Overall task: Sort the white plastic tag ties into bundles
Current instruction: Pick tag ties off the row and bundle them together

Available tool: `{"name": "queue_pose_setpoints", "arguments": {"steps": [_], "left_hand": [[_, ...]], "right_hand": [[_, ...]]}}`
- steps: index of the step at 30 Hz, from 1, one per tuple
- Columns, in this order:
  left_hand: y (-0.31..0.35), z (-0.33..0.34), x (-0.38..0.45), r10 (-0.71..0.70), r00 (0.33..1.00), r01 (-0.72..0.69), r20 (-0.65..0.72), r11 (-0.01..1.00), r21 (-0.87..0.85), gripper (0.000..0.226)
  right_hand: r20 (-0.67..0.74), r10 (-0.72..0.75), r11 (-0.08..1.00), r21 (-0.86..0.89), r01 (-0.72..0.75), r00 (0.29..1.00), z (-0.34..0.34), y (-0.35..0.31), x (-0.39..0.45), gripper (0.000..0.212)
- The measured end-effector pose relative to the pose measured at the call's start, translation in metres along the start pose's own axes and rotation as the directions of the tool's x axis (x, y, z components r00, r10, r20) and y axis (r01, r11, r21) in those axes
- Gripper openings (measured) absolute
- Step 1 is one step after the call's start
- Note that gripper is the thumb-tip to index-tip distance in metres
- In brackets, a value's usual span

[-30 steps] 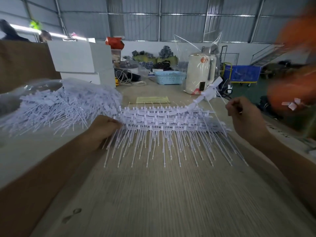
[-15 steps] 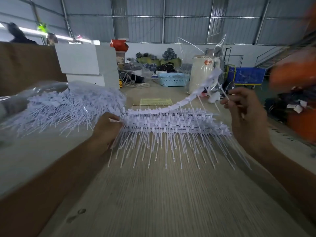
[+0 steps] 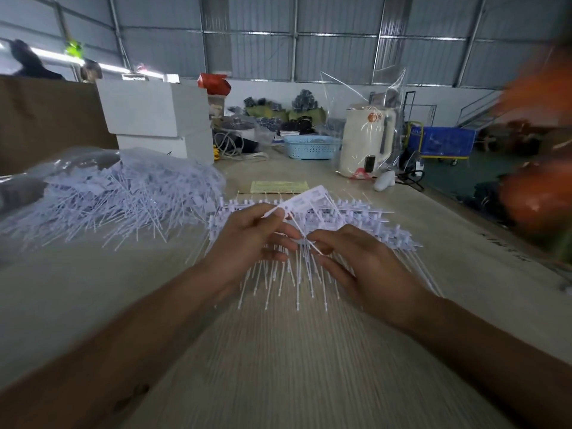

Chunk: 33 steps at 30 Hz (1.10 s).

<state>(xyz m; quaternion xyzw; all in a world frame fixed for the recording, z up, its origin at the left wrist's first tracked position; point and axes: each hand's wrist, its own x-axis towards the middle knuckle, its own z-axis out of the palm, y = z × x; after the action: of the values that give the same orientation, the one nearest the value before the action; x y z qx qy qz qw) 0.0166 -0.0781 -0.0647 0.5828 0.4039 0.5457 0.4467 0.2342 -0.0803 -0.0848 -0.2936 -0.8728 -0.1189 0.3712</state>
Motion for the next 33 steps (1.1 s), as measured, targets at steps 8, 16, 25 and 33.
{"name": "queue_pose_setpoints", "arguments": {"steps": [8,16,25,33], "left_hand": [[0.003,-0.009,-0.002,0.084,0.991,-0.101,0.106,0.981,0.164,0.022],[0.019,-0.008,-0.007,0.179,0.934,-0.222,0.31,0.969,0.109,0.029],[0.018,-0.006,-0.006,0.192,0.975,-0.212,0.115,0.956,0.202,0.019],[0.034,-0.005,-0.013,0.174,0.962,-0.094,0.212,0.936,-0.339,0.034]], "right_hand": [[-0.195,0.299,0.953,0.115,-0.281,0.934,-0.01,0.007,0.004,0.032],[0.43,0.604,0.259,0.69,-0.676,0.671,-0.023,0.023,0.003,0.052],[0.224,0.416,0.266,0.897,-0.353,0.882,-0.047,0.01,0.012,0.044],[0.313,0.054,0.235,0.919,-0.316,0.948,-0.058,-0.008,0.011,0.049]]}}
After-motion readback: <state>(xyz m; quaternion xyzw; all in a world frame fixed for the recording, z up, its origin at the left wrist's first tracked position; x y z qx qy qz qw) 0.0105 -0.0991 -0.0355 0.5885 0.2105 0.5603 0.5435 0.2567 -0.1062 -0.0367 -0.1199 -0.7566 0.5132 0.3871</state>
